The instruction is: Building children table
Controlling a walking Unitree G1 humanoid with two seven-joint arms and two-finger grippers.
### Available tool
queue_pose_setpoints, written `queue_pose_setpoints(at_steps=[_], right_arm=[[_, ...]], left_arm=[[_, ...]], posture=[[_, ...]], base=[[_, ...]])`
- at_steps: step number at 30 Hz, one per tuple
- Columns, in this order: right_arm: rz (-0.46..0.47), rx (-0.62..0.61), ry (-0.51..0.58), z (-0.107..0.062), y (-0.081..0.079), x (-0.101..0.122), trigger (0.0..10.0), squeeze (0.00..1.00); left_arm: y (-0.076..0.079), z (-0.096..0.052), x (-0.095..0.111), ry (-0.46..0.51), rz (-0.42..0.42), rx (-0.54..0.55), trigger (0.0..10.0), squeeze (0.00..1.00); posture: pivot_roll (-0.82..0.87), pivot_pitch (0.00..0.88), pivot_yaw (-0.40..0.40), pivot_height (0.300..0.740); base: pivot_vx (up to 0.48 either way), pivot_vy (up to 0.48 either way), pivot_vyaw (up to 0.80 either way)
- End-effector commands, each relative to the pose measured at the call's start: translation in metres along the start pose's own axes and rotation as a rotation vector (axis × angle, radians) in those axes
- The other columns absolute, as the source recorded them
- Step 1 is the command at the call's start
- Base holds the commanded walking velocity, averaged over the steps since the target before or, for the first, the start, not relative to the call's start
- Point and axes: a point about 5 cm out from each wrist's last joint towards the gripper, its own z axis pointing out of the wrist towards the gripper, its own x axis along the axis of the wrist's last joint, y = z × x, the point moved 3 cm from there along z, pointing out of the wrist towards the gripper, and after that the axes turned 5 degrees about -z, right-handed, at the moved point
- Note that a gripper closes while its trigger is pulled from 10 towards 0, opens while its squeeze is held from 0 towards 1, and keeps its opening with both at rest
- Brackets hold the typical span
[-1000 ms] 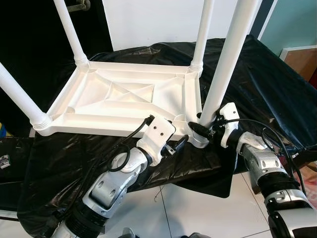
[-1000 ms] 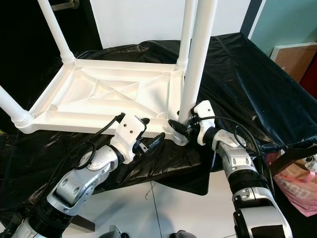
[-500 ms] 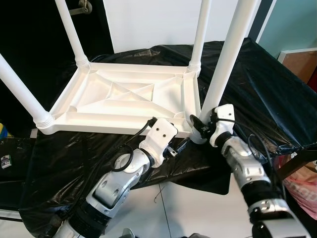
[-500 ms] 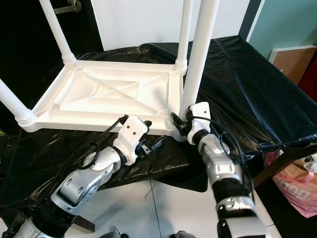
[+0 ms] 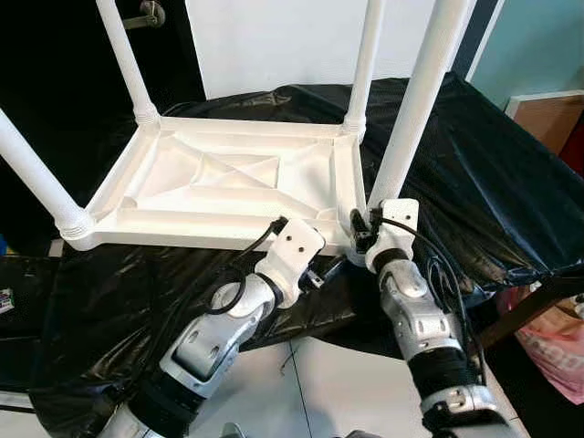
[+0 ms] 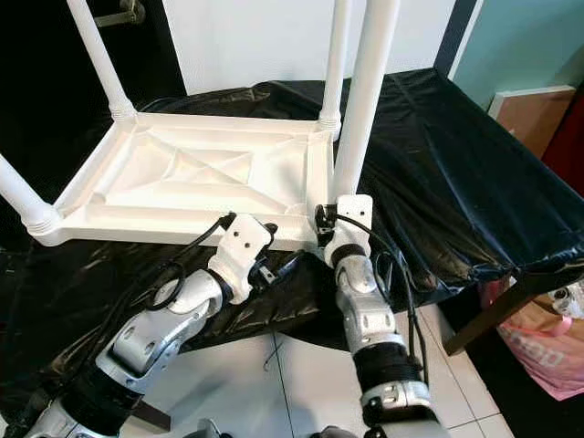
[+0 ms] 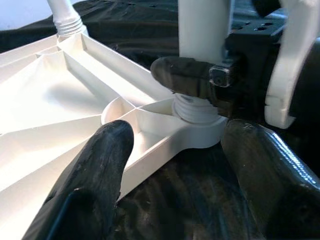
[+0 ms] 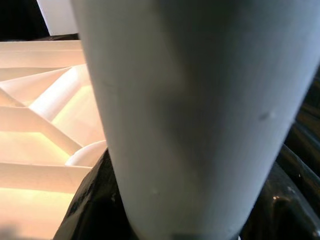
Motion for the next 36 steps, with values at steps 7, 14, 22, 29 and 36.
queue_pose_setpoints(at_steps=[7, 14, 22, 29, 36], right_arm=[[0.024, 0.04, 0.032, -0.007, -0.001, 0.0, 10.0, 1.0], [0.035, 0.11, 0.081, -0.011, 0.003, 0.008, 10.0, 1.0], [-0.054, 0.421, 0.128, -0.017, 0.02, 0.013, 10.0, 0.0], [-0.158, 0.618, 0.079, -0.002, 0.028, 0.012, 10.0, 0.0], [-0.248, 0.732, 0.039, 0.011, 0.021, 0.01, 4.6, 0.0]], left_arm=[[-0.008, 0.0, 0.003, 0.01, 0.046, -0.004, 10.0, 0.0], [-0.013, 0.001, 0.006, 0.032, 0.086, 0.032, 10.0, 0.0], [-0.008, -0.003, 0.012, 0.093, 0.167, 0.006, 10.0, 0.0], [-0.001, -0.001, 0.003, 0.018, 0.052, -0.079, 10.0, 0.0], [0.008, -0.002, 0.001, -0.007, -0.074, -0.167, 10.0, 0.0]], posture=[[-0.02, 0.053, -0.015, 0.74], [-0.01, 0.051, -0.014, 0.74], [-0.02, 0.047, -0.009, 0.74], [-0.03, 0.051, -0.003, 0.74], [-0.02, 0.053, 0.013, 0.74]], base=[[0.0, 0.0, 0.0], [0.0, 0.0, 0.0], [0.0, 0.0, 0.0], [0.0, 0.0, 0.0], [0.0, 0.0, 0.0]])
